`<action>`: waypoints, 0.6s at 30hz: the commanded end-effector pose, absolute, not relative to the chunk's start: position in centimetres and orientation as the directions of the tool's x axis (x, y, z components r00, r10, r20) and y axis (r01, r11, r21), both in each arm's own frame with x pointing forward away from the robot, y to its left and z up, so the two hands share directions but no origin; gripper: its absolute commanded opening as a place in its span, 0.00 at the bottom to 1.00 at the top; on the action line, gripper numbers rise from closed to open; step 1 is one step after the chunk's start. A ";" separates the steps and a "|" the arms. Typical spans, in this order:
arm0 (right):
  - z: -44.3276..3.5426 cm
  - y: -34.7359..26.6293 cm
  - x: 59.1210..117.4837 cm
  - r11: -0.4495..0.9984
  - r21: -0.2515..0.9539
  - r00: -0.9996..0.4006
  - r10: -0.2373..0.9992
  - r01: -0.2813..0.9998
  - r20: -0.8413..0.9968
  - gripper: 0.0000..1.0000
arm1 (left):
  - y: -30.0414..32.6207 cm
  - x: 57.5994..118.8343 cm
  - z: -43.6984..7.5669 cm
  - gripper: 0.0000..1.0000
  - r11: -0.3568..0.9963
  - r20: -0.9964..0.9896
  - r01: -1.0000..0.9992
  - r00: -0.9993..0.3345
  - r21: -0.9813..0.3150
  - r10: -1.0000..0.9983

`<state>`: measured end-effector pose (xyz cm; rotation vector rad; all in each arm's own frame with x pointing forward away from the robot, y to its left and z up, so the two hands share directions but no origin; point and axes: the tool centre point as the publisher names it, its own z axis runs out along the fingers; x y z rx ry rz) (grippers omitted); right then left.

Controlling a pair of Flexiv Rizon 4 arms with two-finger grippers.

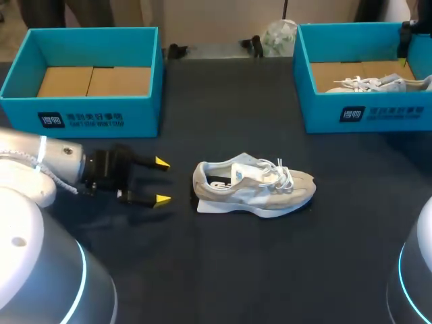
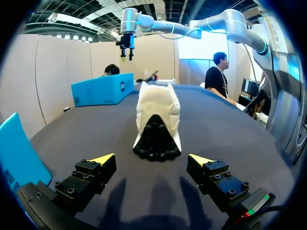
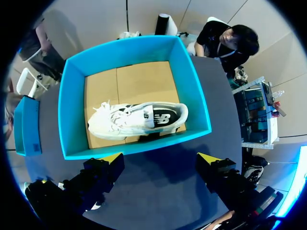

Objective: Take the shoe out of the shoebox, open the shoe tongue, remove and reinsert the insole, then place the shoe into the shoebox

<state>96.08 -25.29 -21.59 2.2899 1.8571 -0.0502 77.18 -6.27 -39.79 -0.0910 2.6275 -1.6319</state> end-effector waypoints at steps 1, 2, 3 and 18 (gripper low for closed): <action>-21.6 -25.3 96.0 -0.196 0.130 0.215 0.966 0.972 -0.146 1.00 | -8.3 77.3 -40.6 1.00 0.444 0.011 -0.031 -0.999 -0.895 -0.048; -21.6 -25.3 96.0 -0.196 0.130 0.215 0.966 0.972 -0.146 1.00 | -8.7 77.2 -40.7 1.00 0.447 0.013 -0.032 -0.999 -0.894 -0.045; -21.6 -25.3 96.0 -0.196 0.130 0.215 0.966 0.972 -0.146 1.00 | -9.0 77.1 -40.8 1.00 0.446 0.012 -0.031 -0.999 -0.895 -0.044; -21.6 -25.3 96.0 -0.196 0.130 0.215 0.966 0.972 -0.146 1.00 | -13.0 77.1 -41.7 1.00 0.441 0.026 -0.036 -0.999 -0.897 -0.029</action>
